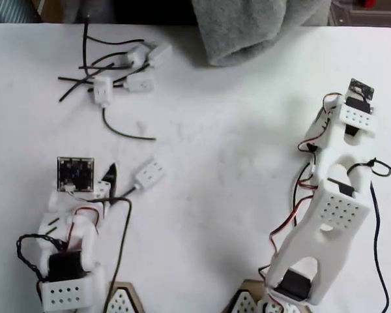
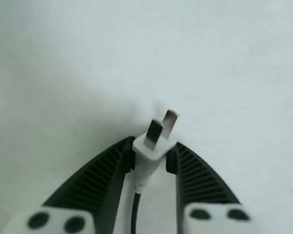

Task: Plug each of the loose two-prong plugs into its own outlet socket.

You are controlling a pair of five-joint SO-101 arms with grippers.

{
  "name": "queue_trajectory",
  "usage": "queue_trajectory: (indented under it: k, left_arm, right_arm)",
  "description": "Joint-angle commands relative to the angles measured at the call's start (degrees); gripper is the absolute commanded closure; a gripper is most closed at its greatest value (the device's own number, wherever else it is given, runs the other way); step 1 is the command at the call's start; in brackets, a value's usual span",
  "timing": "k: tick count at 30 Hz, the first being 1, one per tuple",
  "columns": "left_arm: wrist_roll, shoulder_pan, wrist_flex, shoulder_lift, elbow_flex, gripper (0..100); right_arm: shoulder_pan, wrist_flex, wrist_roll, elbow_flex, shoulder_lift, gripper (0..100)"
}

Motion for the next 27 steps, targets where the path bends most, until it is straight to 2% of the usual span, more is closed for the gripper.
queue_trajectory:
  k: [1, 5, 9, 13, 21, 27]
  left_arm:
    - [-0.70, -0.13, 0.00, -0.66, -0.26, 75]
    - [-0.70, -0.13, 0.00, -0.66, -0.26, 75]
    - [-0.70, -0.13, 0.00, -0.66, -0.26, 75]
    - [-0.70, -0.13, 0.00, -0.66, -0.26, 75]
    - [-0.79, -0.22, 0.00, -0.66, -0.26, 75]
    - [-0.79, -0.22, 0.00, -0.66, -0.26, 75]
  right_arm:
    - [1.19, -2.24, 1.23, -0.35, 0.04, 91.4]
    - [1.10, -0.04, 1.41, -0.88, -0.57, 92.0]
    - [-1.10, 3.91, 1.67, -3.78, -3.38, 98.1]
    - [-3.65, 9.63, 1.67, -9.41, -7.87, 97.8]
    - [-12.53, 17.71, 2.02, -22.51, -16.84, 97.8]
    - [-27.21, 24.92, 15.47, -29.45, -22.20, 97.8]
